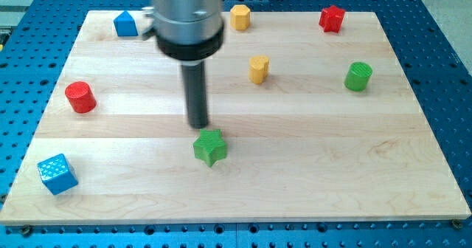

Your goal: Move the green star towards the right side

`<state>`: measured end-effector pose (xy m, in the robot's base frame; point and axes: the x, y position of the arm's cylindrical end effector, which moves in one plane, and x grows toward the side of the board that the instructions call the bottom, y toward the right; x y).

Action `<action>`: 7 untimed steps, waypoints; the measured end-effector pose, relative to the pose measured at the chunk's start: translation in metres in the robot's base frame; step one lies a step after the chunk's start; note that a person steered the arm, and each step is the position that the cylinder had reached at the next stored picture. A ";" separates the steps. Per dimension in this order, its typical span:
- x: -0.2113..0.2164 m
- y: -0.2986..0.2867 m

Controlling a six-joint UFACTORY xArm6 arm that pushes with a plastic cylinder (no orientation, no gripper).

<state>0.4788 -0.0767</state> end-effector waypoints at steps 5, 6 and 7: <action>0.056 0.063; 0.065 0.173; 0.073 0.246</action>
<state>0.5513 0.1692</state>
